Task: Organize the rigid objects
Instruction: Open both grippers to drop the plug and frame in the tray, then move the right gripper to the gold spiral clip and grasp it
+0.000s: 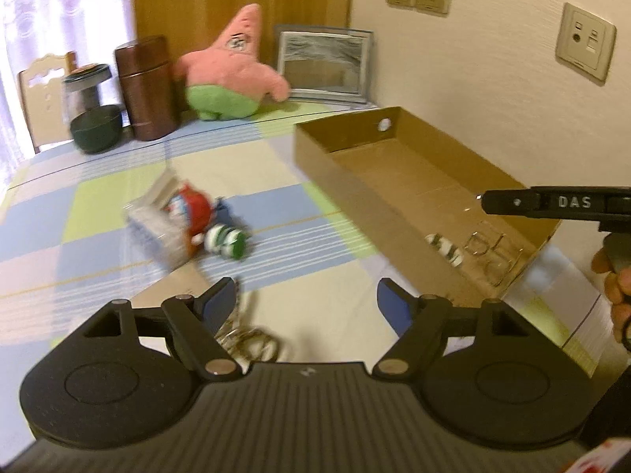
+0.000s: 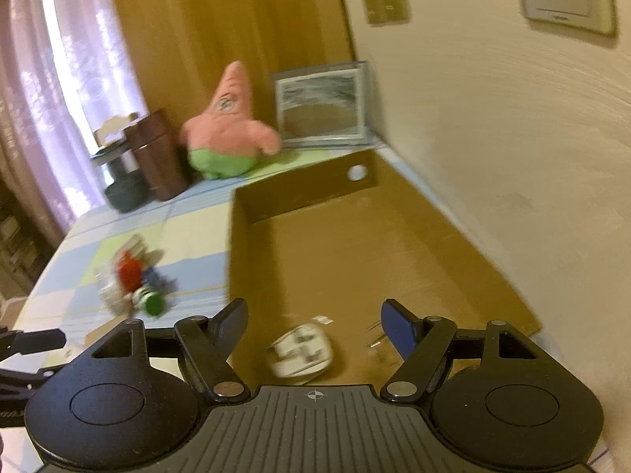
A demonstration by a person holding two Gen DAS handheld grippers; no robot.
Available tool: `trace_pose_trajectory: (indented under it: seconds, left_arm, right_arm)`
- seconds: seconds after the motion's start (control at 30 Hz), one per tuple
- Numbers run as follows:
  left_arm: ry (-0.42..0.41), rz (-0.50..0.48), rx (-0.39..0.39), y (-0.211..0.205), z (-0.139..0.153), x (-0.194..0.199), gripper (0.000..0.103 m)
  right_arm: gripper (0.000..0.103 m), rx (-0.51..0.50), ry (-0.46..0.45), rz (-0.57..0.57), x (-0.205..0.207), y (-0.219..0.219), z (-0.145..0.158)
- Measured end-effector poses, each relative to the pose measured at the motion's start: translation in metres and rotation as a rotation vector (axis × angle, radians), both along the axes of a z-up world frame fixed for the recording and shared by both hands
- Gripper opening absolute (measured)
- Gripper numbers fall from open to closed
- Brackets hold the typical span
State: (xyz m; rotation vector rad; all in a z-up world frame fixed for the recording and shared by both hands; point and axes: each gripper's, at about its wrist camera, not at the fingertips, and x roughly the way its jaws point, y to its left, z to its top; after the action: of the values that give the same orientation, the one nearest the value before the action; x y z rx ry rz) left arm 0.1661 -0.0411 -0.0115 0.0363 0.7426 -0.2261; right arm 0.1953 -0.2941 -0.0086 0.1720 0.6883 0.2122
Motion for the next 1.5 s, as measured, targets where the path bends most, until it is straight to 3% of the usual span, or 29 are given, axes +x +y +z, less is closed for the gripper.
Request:
trace_pose_trajectory:
  seconds: [0.7,1.13,1.5]
  left_arm:
    - [0.018,0.181,0.016,0.104,-0.001,-0.076,0.077]
    - [0.037,0.180,0.055,0.129,-0.016,-0.074,0.077]
    - [0.065,0.099,0.108,0.140,-0.041,-0.044,0.077]
  right_arm:
    - [0.073,-0.035,0.016,0.180,-0.056,0.097,0.000]
    - [0.073,-0.080,-0.001,0.328,-0.059,0.139,-0.016]
    - [0.072,-0.235,-0.019,0.542,-0.036,0.186,-0.047]
